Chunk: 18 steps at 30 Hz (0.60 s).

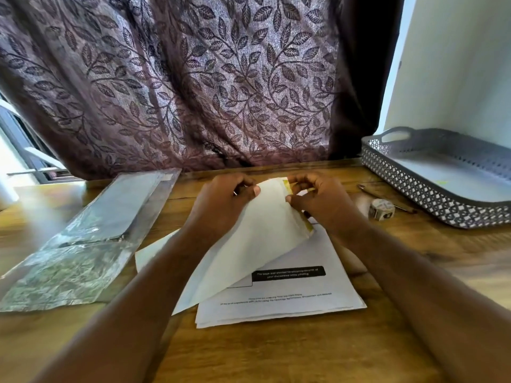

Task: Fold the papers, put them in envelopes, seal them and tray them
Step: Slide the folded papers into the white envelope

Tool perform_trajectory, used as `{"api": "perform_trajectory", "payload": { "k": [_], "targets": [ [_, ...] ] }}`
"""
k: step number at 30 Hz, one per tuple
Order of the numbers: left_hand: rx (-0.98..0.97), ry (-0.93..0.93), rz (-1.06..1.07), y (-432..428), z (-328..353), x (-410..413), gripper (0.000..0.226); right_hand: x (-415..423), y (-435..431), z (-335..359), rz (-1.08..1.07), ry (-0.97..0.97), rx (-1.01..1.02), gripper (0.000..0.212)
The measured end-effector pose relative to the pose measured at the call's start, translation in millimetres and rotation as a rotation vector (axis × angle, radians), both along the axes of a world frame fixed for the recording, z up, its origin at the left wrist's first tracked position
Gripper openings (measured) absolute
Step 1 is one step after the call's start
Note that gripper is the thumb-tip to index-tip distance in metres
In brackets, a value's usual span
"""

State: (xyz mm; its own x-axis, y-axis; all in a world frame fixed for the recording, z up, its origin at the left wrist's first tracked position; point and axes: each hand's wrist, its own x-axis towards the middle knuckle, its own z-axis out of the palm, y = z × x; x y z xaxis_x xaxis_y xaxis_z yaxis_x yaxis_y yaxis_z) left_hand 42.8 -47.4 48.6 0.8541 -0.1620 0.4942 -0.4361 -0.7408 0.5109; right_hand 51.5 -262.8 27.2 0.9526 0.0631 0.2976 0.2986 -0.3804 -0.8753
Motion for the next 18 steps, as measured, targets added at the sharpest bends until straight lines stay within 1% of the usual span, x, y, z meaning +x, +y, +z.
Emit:
{"api": "perform_trajectory", "payload": {
  "k": [3,5,7,11,15,18],
  "targets": [
    [-0.022,-0.038,-0.021,-2.6,1.5,-5.0,0.007,-2.2,1.8,1.5,-0.097,-0.134,-0.158,0.032],
    [-0.043,-0.048,-0.053,-4.0,1.4,-6.6,0.008,-5.4,-0.2,6.0,-0.147,-0.153,-0.215,0.031],
    [-0.064,-0.045,-0.078,-3.9,0.5,-7.2,0.006,-11.0,-0.7,11.0,-0.172,-0.122,-0.224,0.028],
    [-0.039,-0.034,-0.060,-5.5,-0.4,-8.9,0.008,-18.4,2.5,15.2,-0.152,-0.029,-0.098,0.025],
    [0.033,-0.041,-0.046,-3.2,1.0,-10.2,0.013,-24.3,5.1,18.7,-0.073,0.018,0.046,0.019],
    [0.028,-0.040,-0.020,1.6,1.7,-8.3,0.014,-28.4,7.1,23.1,0.011,0.098,0.201,0.016]
  ]
}}
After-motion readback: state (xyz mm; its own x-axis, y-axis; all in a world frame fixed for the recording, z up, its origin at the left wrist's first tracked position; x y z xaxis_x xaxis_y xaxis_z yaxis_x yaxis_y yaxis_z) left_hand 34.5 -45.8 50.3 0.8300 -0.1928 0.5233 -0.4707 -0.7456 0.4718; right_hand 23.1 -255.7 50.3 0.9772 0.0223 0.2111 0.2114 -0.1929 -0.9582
